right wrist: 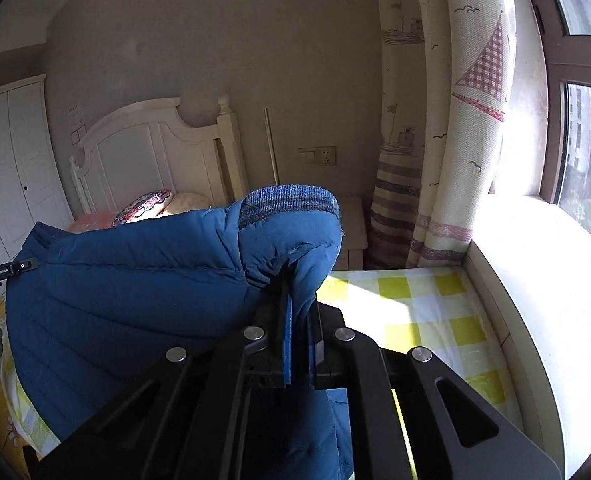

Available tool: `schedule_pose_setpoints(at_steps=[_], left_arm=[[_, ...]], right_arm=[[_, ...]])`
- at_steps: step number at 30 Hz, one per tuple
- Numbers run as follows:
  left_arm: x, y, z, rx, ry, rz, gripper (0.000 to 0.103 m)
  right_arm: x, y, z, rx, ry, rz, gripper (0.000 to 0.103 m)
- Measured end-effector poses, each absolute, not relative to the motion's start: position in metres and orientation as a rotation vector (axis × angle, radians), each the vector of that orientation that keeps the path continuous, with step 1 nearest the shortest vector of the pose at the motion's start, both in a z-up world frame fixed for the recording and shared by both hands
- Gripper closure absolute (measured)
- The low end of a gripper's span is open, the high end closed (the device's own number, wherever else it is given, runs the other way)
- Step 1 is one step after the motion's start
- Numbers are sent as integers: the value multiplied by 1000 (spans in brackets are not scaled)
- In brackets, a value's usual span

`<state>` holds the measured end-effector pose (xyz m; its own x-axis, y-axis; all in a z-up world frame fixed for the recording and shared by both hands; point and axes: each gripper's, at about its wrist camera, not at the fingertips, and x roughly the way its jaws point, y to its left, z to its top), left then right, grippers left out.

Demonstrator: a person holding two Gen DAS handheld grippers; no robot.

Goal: Fold large clothes

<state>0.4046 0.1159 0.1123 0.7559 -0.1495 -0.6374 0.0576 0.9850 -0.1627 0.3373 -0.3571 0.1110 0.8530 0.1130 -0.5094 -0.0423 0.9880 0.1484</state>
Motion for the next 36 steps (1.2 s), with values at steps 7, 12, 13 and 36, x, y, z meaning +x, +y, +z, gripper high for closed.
schedule_pose_setpoints(at_steps=[7,12,13,36], left_arm=[[448,114,-36,-160,864,-44,85],[454,108,-33,-102,872,-38,83],[456,108,-34,-98,885,-32,80],[447,-31,-40,246,828,-132,11]], right_arm=[[388,-351,-49,161,857,-35,97],[392,-351,-49,153,873,-39,96],[392,-351,-50,153,875,-38,96],[420,-208,-37,-54,922,261,54]])
